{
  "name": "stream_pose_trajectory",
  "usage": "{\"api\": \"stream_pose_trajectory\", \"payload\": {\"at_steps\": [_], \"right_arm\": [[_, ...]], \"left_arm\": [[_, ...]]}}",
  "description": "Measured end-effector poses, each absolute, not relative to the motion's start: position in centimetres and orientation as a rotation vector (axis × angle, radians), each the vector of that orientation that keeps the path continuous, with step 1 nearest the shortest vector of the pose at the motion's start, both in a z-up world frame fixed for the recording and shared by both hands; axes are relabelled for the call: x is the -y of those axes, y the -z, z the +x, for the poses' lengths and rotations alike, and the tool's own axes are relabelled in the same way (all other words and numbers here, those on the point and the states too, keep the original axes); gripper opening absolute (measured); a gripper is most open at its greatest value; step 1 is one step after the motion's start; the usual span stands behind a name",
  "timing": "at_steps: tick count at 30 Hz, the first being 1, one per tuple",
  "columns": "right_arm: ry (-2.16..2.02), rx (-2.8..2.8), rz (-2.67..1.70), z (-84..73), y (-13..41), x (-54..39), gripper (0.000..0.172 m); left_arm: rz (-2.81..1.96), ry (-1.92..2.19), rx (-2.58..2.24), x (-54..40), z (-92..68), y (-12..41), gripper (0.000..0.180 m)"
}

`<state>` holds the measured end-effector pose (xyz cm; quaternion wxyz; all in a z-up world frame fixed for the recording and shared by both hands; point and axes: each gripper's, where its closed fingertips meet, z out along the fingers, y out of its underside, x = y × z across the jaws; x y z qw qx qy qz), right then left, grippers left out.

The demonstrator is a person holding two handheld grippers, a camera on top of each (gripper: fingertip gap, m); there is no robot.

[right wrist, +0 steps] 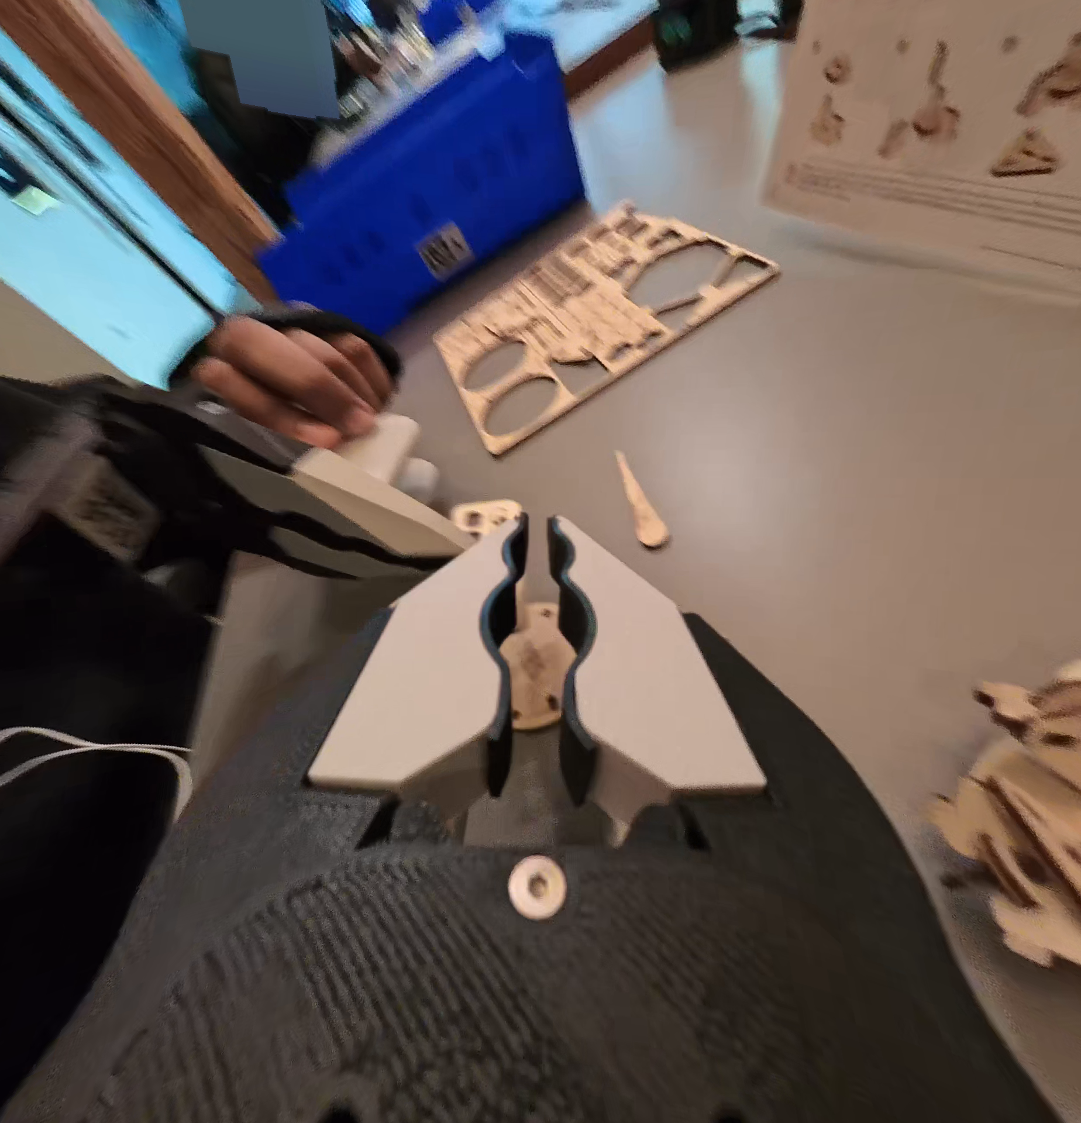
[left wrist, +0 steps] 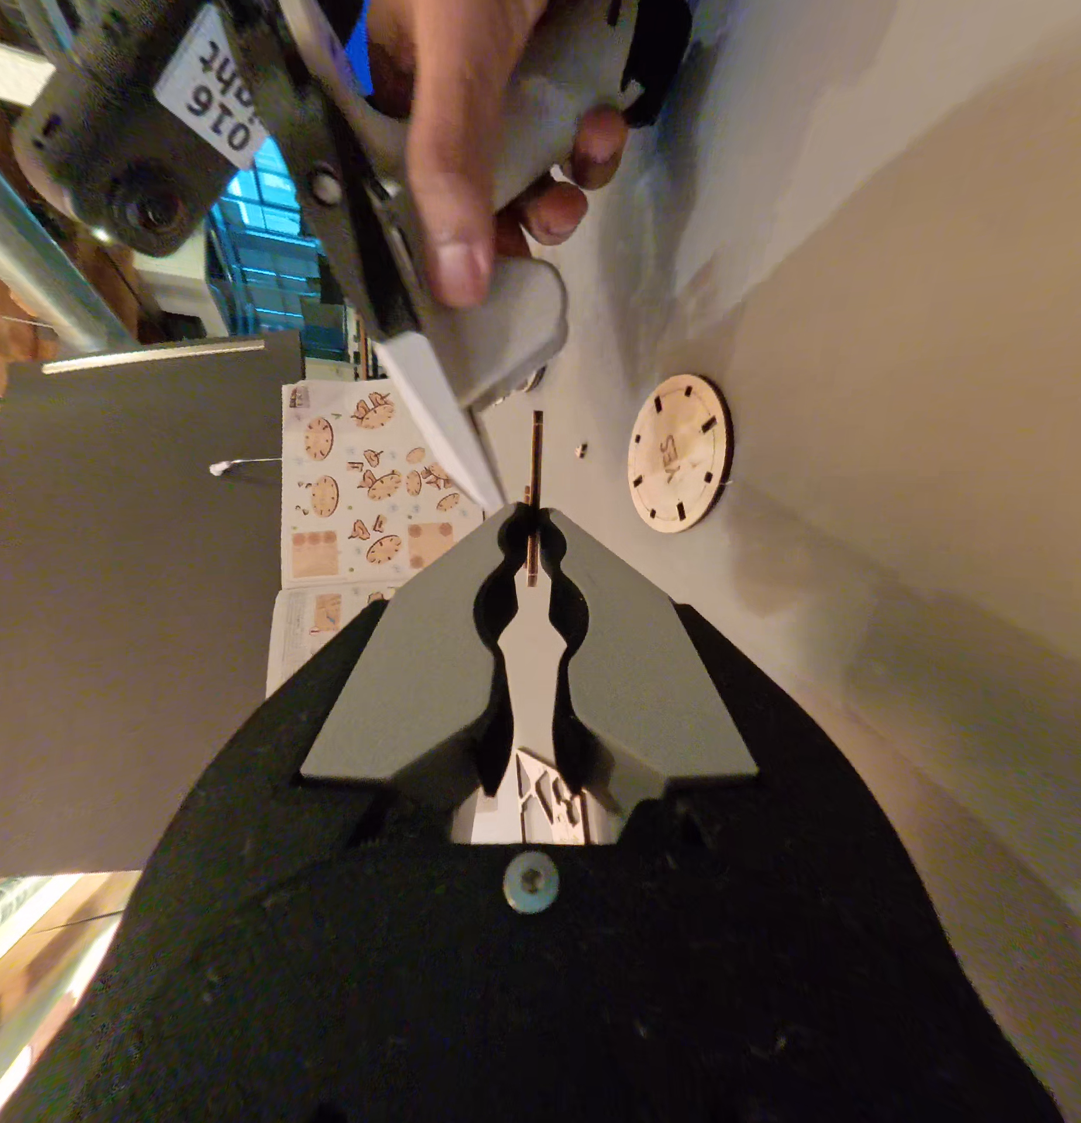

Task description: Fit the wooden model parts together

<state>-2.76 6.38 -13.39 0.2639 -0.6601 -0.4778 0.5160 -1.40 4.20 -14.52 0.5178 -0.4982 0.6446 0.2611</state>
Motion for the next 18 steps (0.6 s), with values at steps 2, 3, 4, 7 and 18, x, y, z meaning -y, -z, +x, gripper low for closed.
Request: {"api": "stream_pose_trajectory", "payload": {"at_steps": [2,3,4,7,18], "right_arm": [[-1.506,1.262,-1.779,-2.9,12.7,-5.9,0.016],[-1.515,1.268,-1.792,-2.9,12.9,-5.8,0.02],[-1.51,1.282,-1.811,-2.8,13.3,-5.7,0.023],[-1.526,1.302,-1.838,-2.8,13.8,-5.5,0.022],[-1.794,1.279,-1.931,-2.6,13.9,-4.0,0.024]], "left_arm": [[-1.197,-0.629,-1.551,-4.3,-1.5,14.7,0.002],[-1.198,-0.628,-1.549,-4.3,-1.5,14.6,0.002],[-1.194,-0.629,-1.546,-4.3,-1.5,14.5,0.001],[-1.19,-0.633,-1.55,-4.3,-1.5,14.5,0.001],[-1.208,-0.575,-1.503,-4.8,-2.1,13.8,0.002]]}}
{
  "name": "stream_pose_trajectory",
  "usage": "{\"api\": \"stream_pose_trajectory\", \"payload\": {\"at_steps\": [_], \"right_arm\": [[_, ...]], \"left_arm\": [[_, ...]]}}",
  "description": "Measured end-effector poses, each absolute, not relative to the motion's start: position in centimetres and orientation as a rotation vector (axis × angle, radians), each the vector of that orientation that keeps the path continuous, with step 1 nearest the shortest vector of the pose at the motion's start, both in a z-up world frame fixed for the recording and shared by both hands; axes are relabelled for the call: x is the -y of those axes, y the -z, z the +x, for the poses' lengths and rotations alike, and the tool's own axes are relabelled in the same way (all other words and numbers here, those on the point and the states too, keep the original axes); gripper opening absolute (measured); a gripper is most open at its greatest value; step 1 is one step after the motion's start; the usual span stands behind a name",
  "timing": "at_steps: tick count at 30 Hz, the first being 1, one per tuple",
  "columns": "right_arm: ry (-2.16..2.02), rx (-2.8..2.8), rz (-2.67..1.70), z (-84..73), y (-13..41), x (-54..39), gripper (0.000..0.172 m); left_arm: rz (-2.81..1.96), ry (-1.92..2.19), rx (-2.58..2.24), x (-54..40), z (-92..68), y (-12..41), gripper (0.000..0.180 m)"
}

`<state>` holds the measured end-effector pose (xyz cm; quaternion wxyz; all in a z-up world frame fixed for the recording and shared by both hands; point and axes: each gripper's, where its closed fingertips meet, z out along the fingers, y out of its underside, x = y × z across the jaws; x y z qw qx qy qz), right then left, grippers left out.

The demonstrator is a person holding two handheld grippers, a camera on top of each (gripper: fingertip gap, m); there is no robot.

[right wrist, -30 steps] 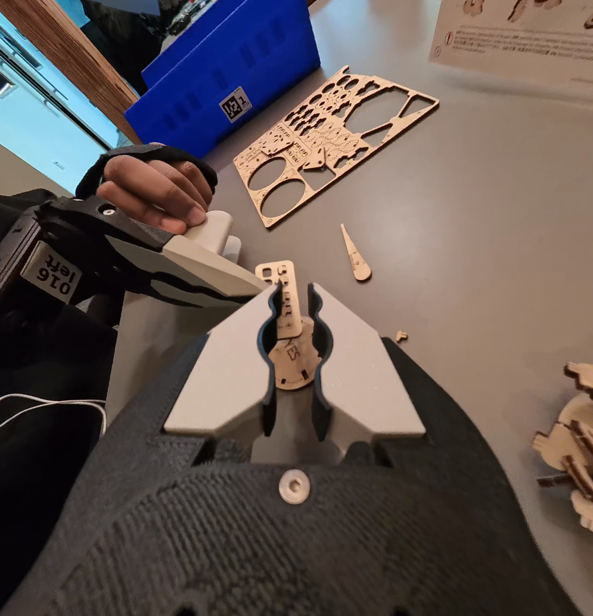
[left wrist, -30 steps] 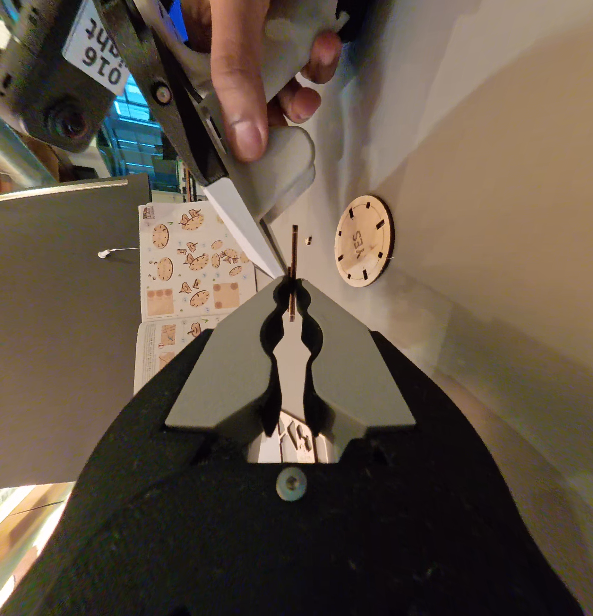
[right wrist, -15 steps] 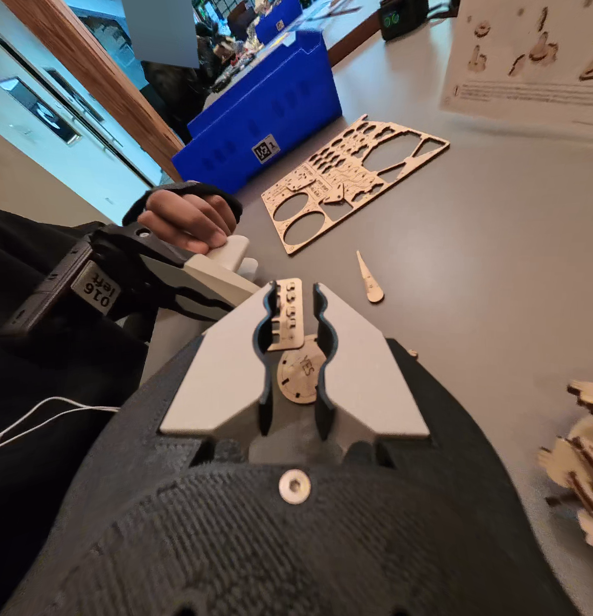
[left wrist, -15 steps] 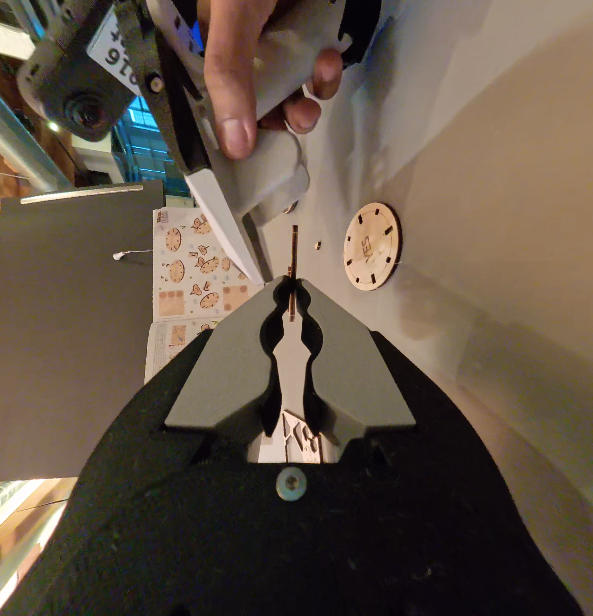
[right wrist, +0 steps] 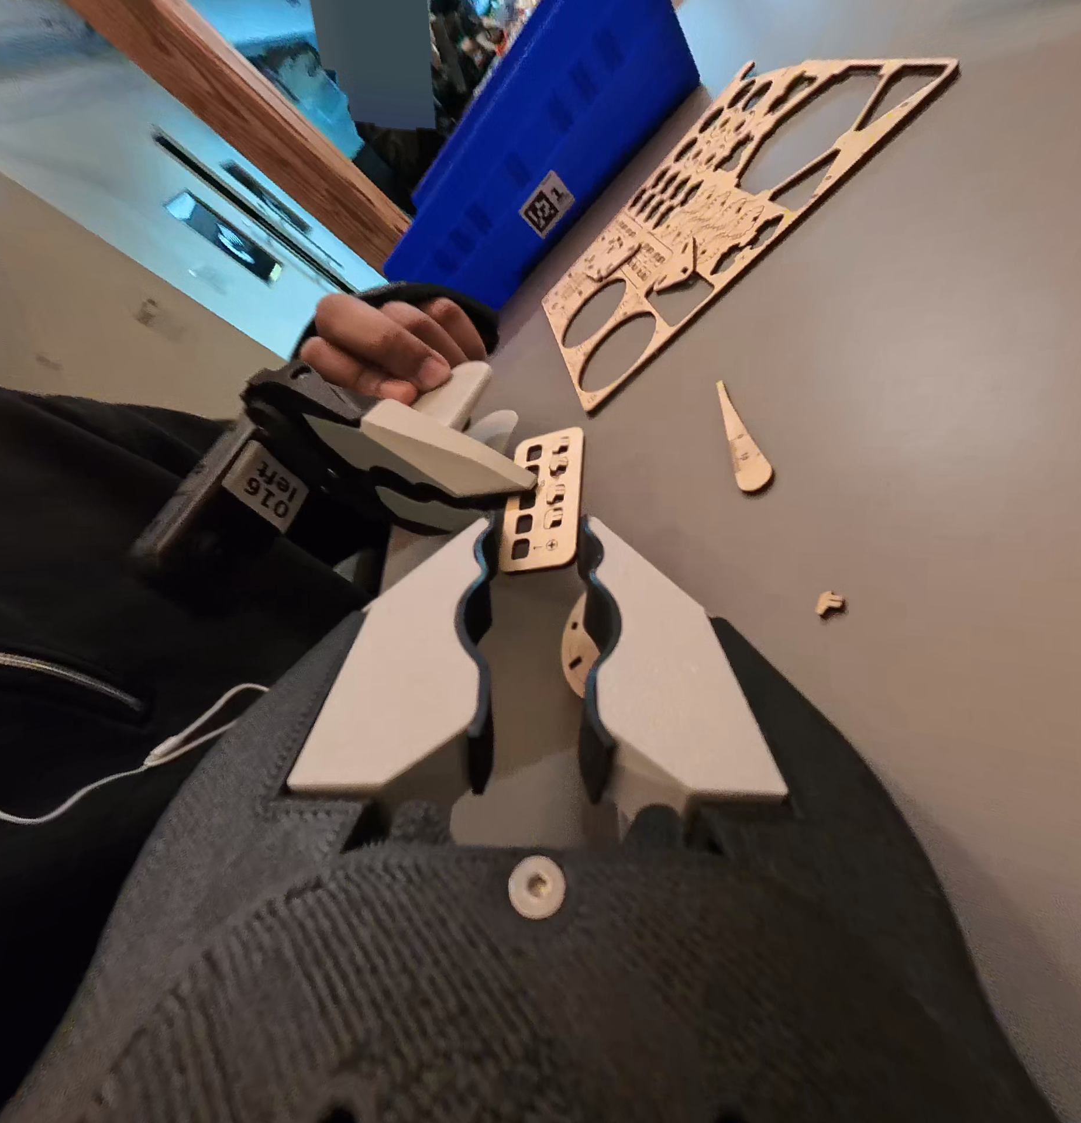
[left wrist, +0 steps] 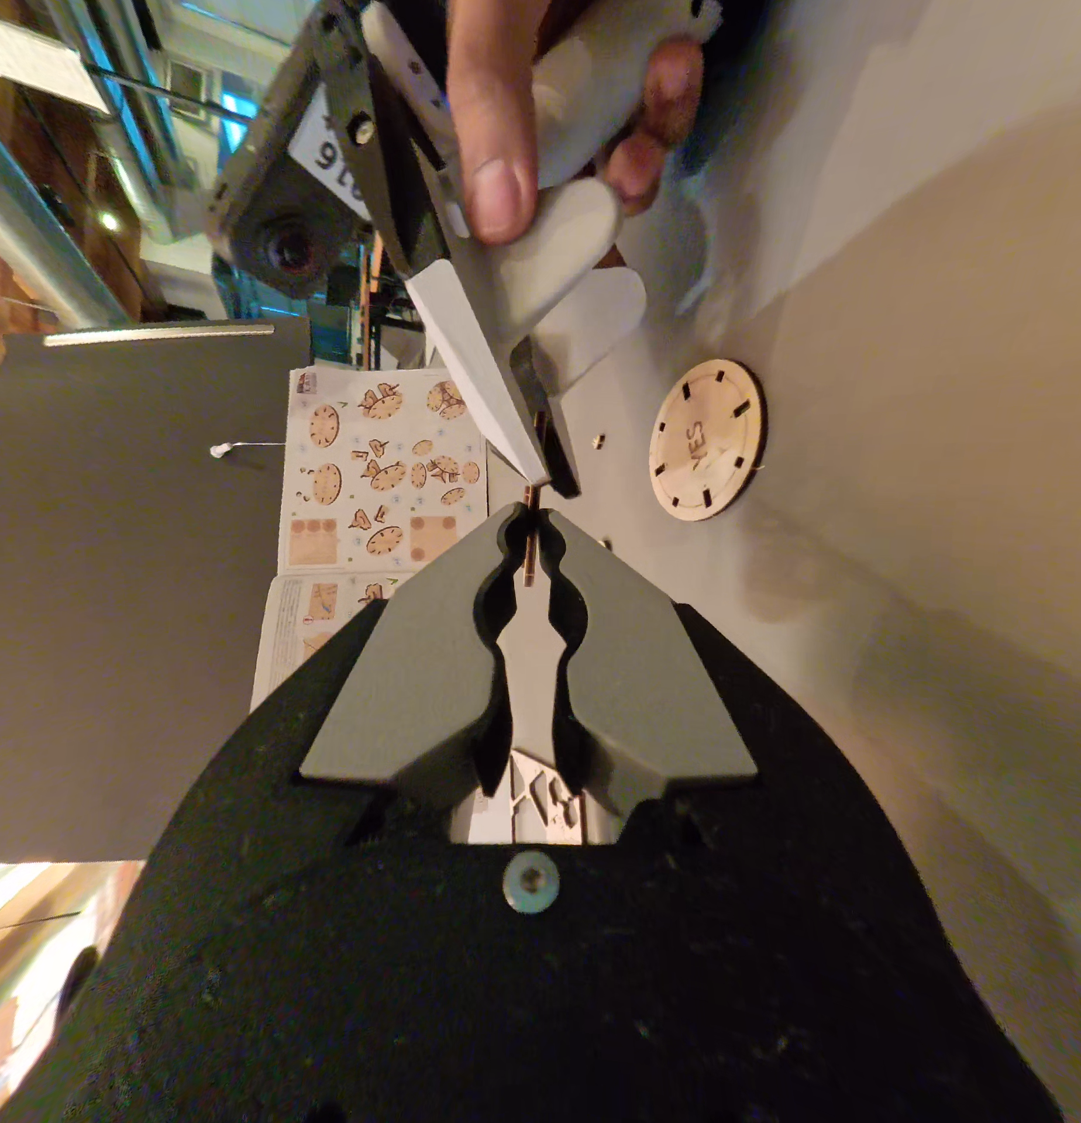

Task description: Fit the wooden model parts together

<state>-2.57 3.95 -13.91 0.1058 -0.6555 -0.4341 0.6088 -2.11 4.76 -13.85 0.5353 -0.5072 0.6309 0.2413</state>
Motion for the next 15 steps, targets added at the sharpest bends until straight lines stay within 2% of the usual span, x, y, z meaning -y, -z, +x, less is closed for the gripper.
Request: {"api": "stream_pose_trajectory", "payload": {"at_steps": [5,9,12,15], "right_arm": [[-1.868,1.138,-1.905,-2.4,12.7,-5.2,0.023],[-1.828,1.04,-1.824,-1.7,11.2,-7.2,0.023],[-1.742,1.052,-1.716,-1.5,9.9,-7.7,0.023],[-1.576,1.127,-1.596,-1.8,9.0,-7.4,0.023]], "left_arm": [[-1.295,-0.426,-1.369,-5.5,-2.3,12.9,0.002],[-1.377,-0.274,-1.223,-6.1,-3.2,11.5,0.015],[-1.502,0.046,-1.059,-6.0,-2.9,10.7,0.028],[-1.631,0.572,-0.822,-5.6,-2.3,9.8,0.04]]}}
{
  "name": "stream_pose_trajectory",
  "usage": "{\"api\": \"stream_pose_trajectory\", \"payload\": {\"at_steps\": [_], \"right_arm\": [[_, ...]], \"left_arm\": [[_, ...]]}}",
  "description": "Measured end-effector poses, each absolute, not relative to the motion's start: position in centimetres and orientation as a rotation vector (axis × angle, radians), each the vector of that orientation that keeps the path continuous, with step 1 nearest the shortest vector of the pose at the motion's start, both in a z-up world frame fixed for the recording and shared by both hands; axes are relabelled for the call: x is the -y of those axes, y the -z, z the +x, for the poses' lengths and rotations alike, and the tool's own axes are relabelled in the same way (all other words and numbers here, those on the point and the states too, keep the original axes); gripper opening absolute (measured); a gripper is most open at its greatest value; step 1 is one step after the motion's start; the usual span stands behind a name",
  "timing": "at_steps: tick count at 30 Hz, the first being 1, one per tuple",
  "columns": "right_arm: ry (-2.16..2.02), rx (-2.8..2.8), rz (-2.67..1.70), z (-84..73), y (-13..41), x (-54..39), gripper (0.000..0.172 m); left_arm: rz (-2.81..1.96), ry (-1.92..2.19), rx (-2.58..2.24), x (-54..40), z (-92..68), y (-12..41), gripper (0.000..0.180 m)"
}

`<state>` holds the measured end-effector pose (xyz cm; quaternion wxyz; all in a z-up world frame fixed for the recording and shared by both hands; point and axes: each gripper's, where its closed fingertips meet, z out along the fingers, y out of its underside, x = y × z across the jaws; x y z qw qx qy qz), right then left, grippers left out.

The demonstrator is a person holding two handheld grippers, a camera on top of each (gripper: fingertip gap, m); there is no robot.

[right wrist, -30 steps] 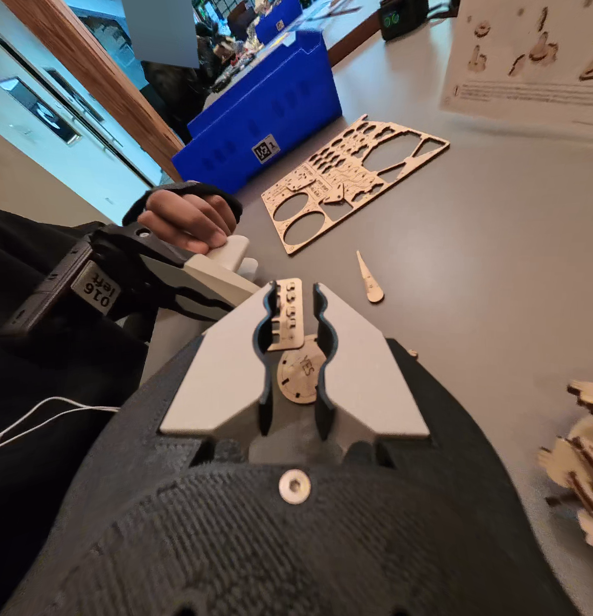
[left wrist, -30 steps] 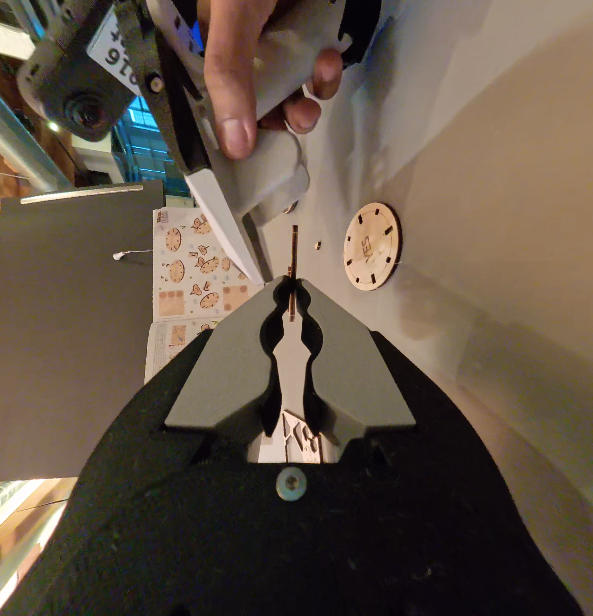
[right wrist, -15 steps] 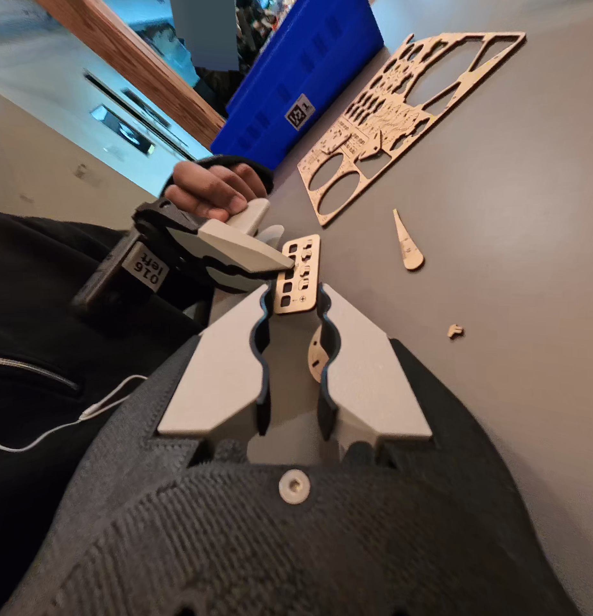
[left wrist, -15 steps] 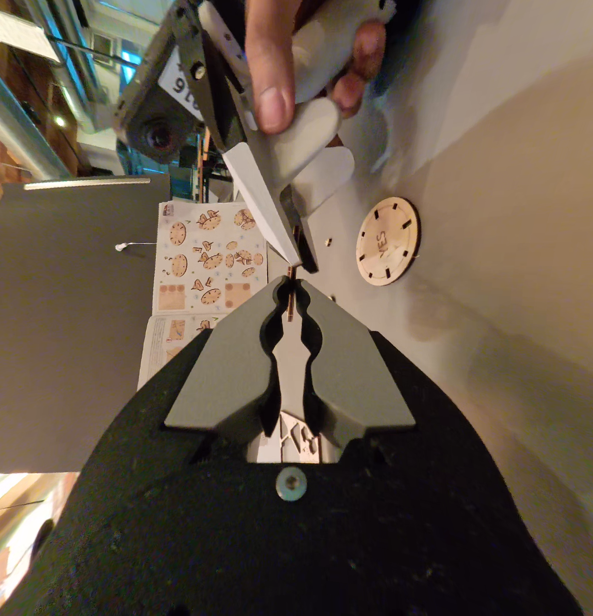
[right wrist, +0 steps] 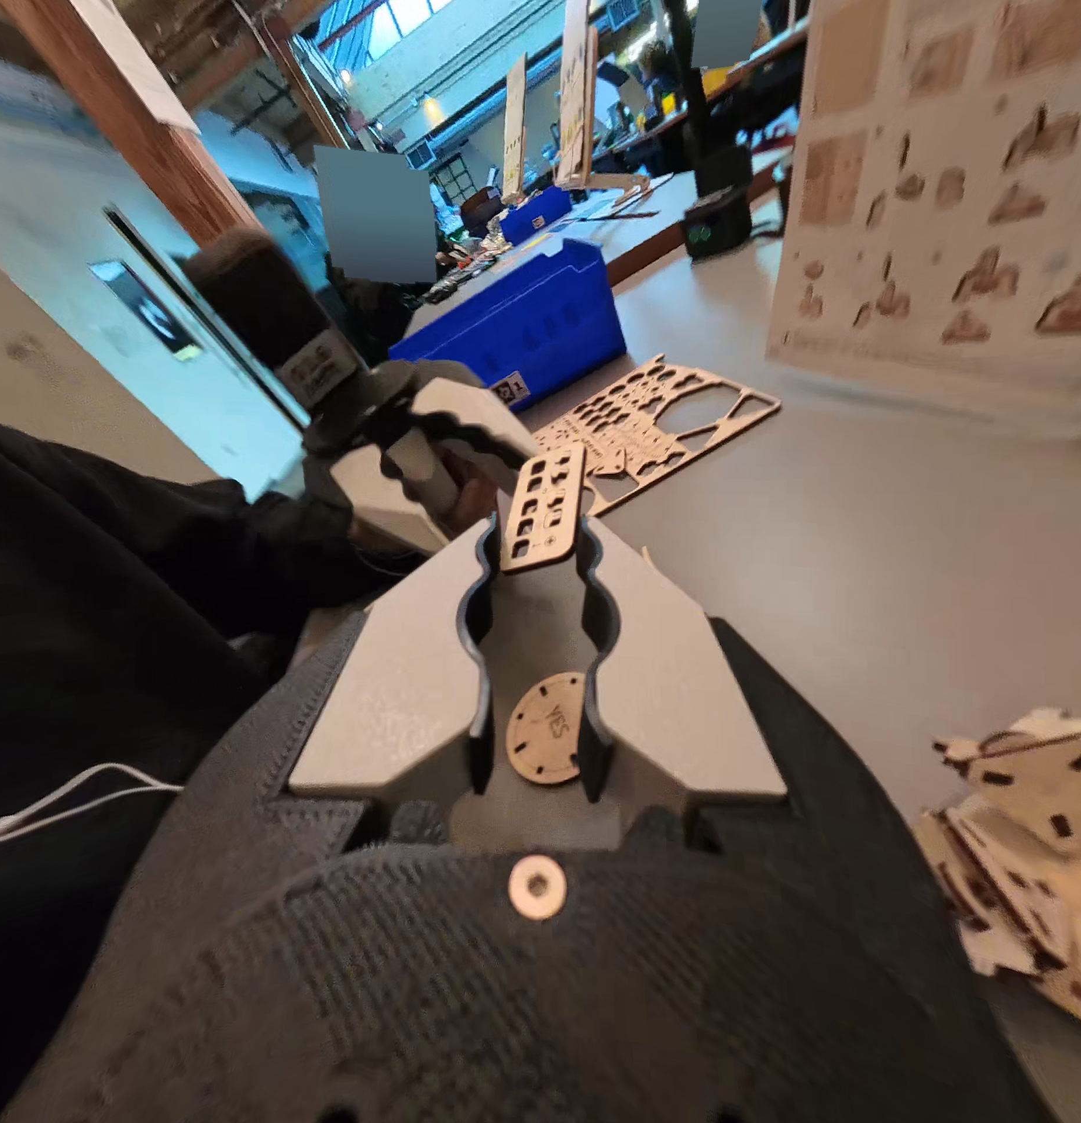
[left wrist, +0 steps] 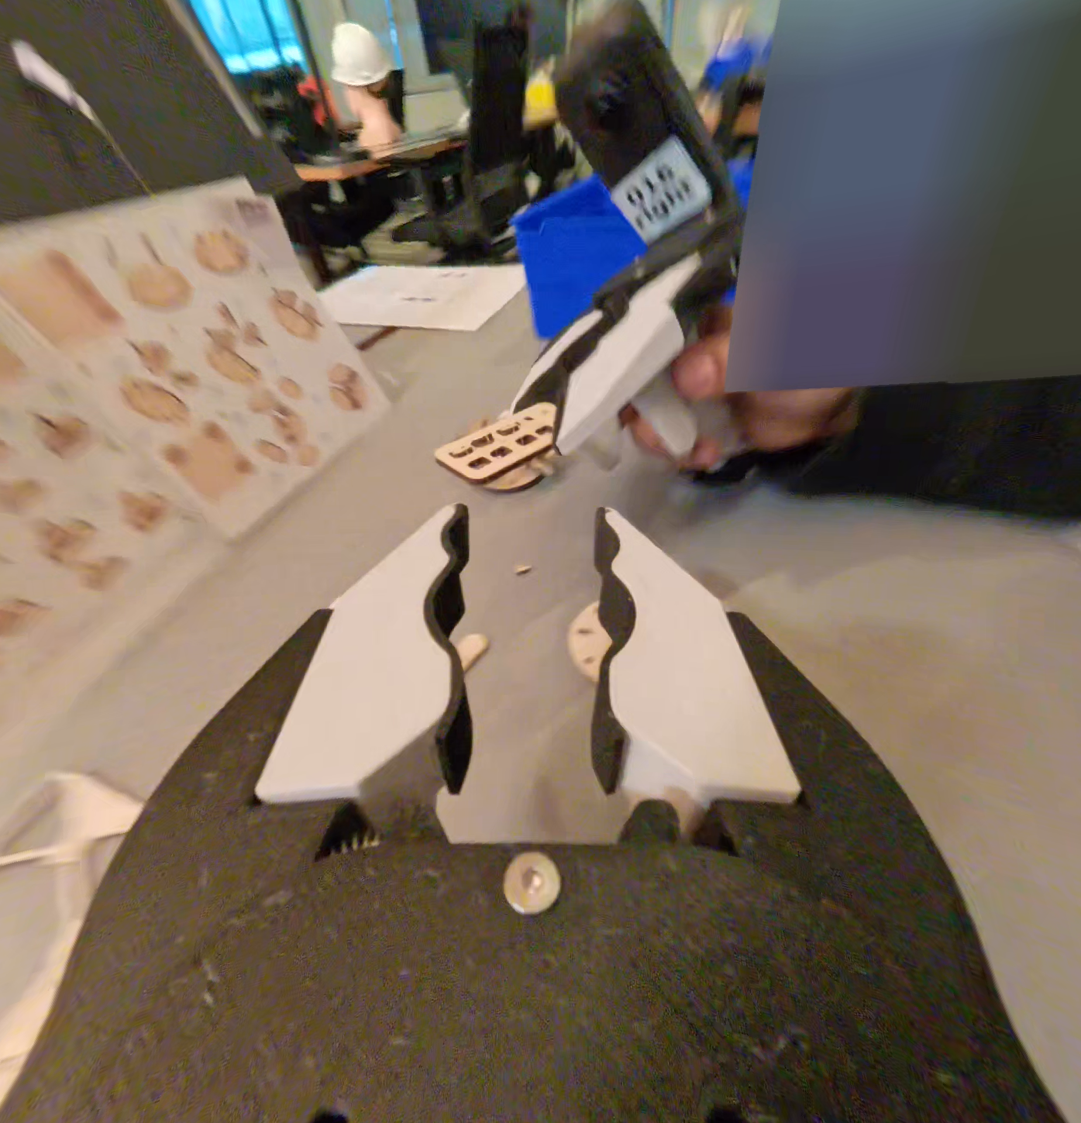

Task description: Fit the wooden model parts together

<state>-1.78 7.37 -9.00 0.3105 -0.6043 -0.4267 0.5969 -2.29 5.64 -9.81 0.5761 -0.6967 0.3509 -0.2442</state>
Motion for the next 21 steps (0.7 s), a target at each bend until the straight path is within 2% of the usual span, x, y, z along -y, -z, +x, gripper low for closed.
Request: {"api": "stream_pose_trajectory", "payload": {"at_steps": [4,9,15,16,21], "right_arm": [[-1.386,1.224,-1.457,-2.2,8.3,-6.4,0.023],[-1.241,1.335,-1.393,-2.9,9.0,-5.3,0.023],[-1.222,1.345,-1.338,-2.8,8.5,-5.0,0.023],[-1.216,1.347,-1.329,-2.8,8.4,-4.9,0.003],[-1.174,1.359,-1.318,-2.8,8.5,-5.0,0.002]], "left_arm": [[-1.639,1.166,-0.485,-5.9,-3.4,8.0,0.042],[-1.538,1.632,-0.301,-5.5,-4.3,6.4,0.031],[-1.514,1.74,-0.273,-5.3,-4.4,6.4,0.025],[-1.519,1.741,-0.277,-5.3,-4.3,6.5,0.024],[-1.548,1.753,-0.308,-4.9,-3.6,7.0,0.018]]}}
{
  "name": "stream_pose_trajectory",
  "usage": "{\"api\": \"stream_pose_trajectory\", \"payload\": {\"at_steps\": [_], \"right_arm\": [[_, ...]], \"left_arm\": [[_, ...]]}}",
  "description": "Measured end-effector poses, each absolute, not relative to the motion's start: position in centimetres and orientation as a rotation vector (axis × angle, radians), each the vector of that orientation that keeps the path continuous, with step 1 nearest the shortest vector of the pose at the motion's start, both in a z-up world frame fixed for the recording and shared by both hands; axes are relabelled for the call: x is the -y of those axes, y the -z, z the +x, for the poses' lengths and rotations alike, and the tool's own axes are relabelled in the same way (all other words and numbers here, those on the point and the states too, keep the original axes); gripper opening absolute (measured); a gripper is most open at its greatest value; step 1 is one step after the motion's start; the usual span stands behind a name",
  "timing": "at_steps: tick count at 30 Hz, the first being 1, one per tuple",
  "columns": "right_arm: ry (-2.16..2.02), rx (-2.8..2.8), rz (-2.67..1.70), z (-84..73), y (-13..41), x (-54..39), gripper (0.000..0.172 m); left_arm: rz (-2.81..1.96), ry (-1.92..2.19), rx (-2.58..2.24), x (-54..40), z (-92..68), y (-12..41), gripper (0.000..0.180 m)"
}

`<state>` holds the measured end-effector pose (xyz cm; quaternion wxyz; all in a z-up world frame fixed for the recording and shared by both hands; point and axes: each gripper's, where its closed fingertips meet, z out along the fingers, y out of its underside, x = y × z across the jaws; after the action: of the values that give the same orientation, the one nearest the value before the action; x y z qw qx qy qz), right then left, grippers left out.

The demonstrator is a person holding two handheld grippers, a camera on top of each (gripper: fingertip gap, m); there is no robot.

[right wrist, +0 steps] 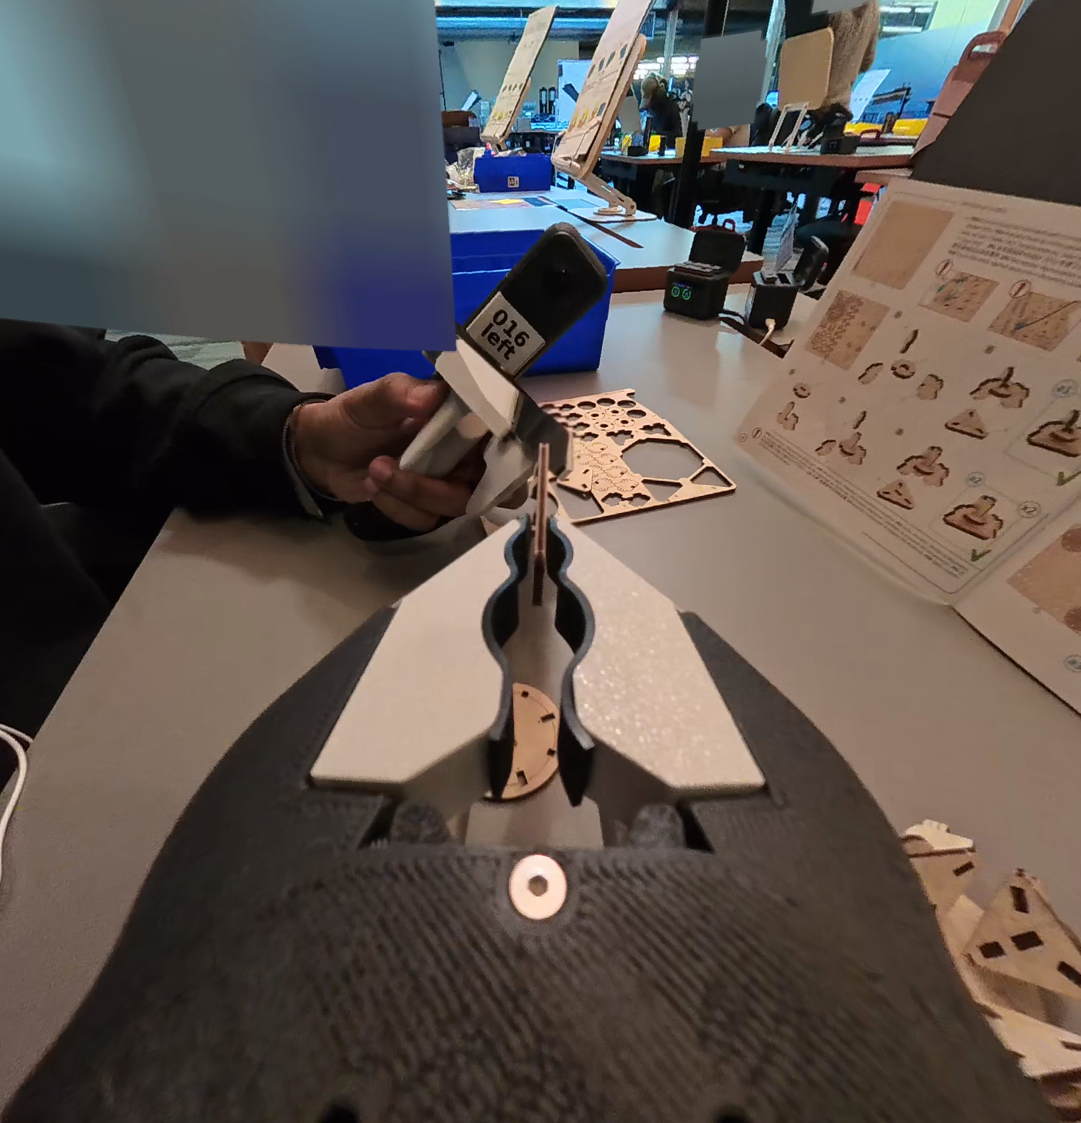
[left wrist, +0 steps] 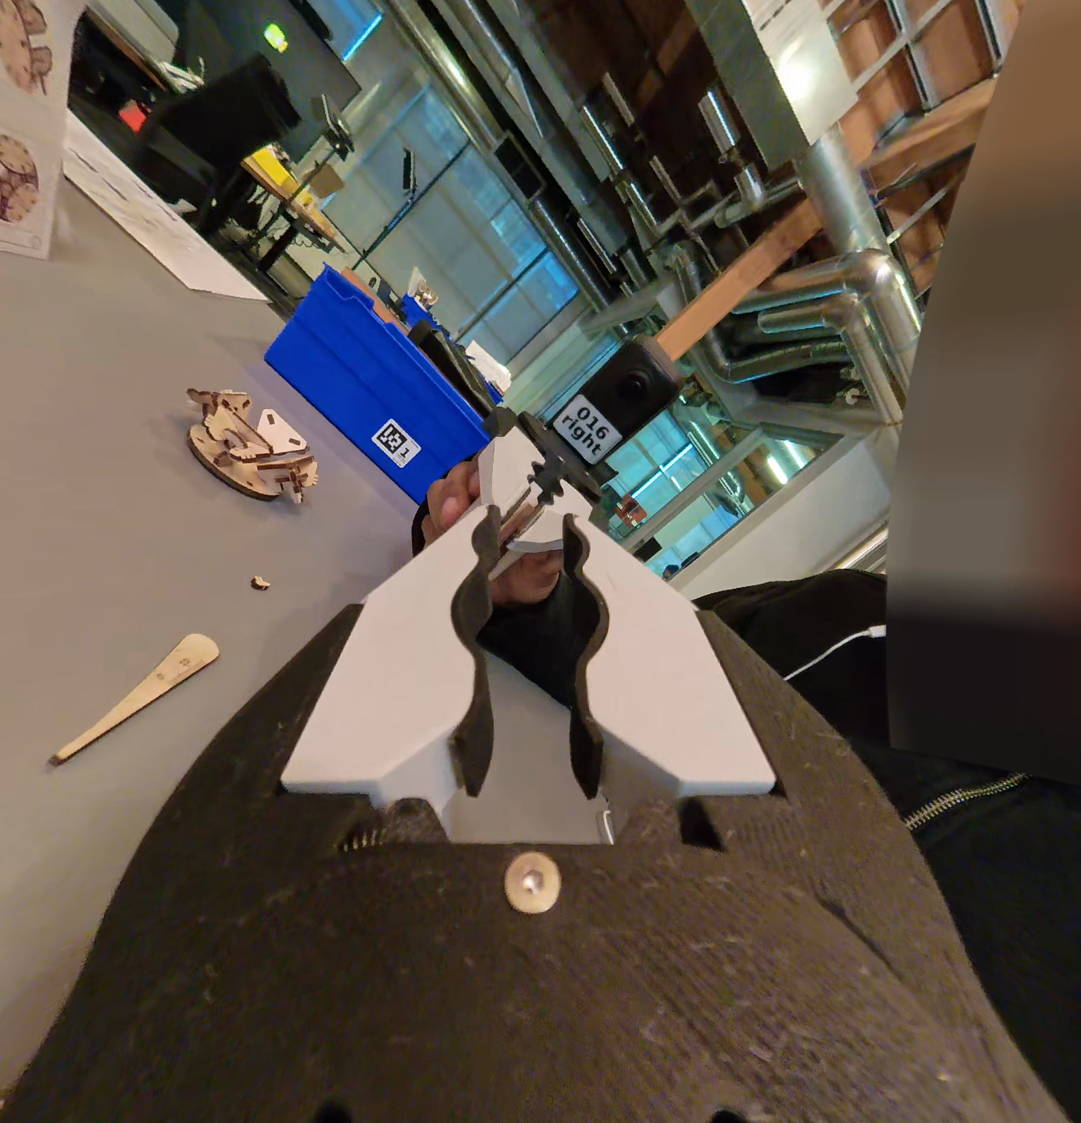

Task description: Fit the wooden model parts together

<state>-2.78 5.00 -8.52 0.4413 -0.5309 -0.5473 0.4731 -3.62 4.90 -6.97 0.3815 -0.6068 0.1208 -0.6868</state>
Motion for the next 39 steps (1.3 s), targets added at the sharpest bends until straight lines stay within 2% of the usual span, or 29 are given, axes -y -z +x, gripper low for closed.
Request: {"api": "stream_pose_trajectory", "payload": {"at_steps": [4,13,15,17,39], "right_arm": [[-1.287,1.319,-1.362,-2.9,8.5,-5.0,0.003],[-1.852,1.071,-1.483,-2.7,7.7,-5.0,0.002],[-1.902,1.047,-1.487,-2.8,7.6,-4.9,0.002],[-1.936,1.031,-1.485,-2.7,7.5,-4.8,0.002],[-1.952,1.012,-1.487,-2.6,7.1,-4.9,0.002]], "left_arm": [[-1.566,1.715,-0.328,-5.0,-3.6,7.3,0.011],[-1.507,1.688,-0.387,-4.5,-3.4,6.5,0.013],[-1.524,1.653,-0.395,-4.6,-3.3,6.7,0.006],[-1.532,1.629,-0.407,-4.6,-3.3,6.9,0.001],[-1.552,1.403,-0.553,-4.2,-3.1,7.1,0.0]]}}
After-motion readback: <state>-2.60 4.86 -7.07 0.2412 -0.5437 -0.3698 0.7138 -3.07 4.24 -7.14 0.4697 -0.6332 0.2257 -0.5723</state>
